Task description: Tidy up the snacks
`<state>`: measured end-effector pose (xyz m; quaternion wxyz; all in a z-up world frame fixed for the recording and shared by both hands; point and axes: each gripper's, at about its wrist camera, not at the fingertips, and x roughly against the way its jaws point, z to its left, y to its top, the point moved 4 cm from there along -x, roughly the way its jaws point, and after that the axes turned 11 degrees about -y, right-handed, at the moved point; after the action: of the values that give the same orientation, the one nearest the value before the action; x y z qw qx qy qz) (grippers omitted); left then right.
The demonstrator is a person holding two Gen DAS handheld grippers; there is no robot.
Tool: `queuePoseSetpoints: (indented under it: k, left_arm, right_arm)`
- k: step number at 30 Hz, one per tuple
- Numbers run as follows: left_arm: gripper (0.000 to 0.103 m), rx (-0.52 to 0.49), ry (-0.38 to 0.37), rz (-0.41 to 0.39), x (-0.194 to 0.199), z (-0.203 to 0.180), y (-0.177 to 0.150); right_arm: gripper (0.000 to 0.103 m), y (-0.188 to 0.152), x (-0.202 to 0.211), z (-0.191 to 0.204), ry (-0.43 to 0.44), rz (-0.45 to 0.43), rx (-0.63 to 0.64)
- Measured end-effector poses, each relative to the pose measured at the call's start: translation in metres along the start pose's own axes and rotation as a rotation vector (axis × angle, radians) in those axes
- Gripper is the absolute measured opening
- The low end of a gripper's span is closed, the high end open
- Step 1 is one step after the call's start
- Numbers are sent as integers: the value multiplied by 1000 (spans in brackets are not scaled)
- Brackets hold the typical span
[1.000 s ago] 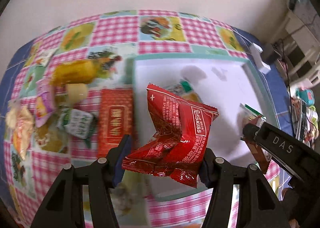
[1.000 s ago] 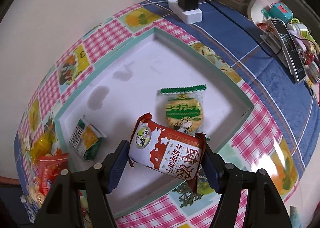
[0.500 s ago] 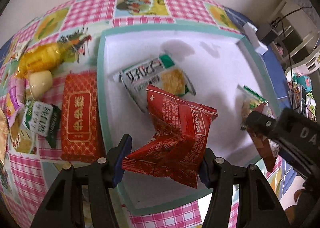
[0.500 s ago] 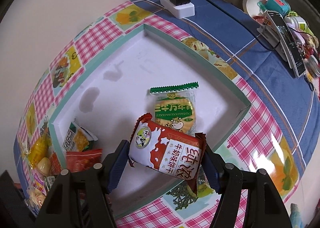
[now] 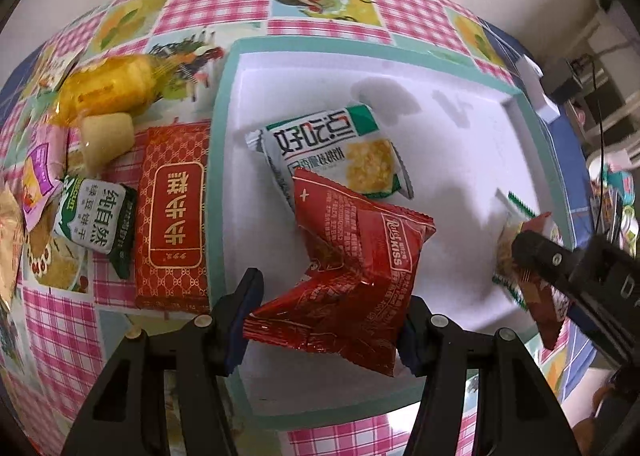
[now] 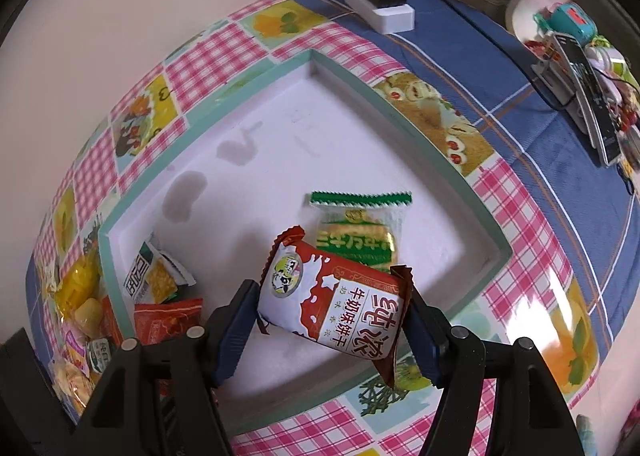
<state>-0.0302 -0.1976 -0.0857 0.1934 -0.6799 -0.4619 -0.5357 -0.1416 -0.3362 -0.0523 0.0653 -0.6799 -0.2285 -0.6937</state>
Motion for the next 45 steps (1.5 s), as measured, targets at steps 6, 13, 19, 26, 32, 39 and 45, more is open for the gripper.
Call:
queuePoseSetpoints:
  k: [6,13,19,26,32,39,45]
  left_arm:
    - [72,42,-53,7,7,7,1]
    - [83,-2,-33,-37,26,0,7]
    - [82,43,-29,-89,52,13,15]
    - [83,223,58,-147,79,64,12]
    - [83,383,201,-174,92,114,3]
    - [99,508,294,-208,118,173,-11]
    - [99,578,362,-241,138,207,-26]
  right_arm:
    - [73,-2,1,11,24,1,42]
    - [74,0,15,15,50,-36,58]
    - [74,1,22,12,52,-53,59]
    - [74,-4,25,20,60,-55,99]
    - [74,-12,31,38,69,-72,168]
    - [74,-34,41,74,90,-104,287]
    - [74,-61,50,108,124,-125,387]
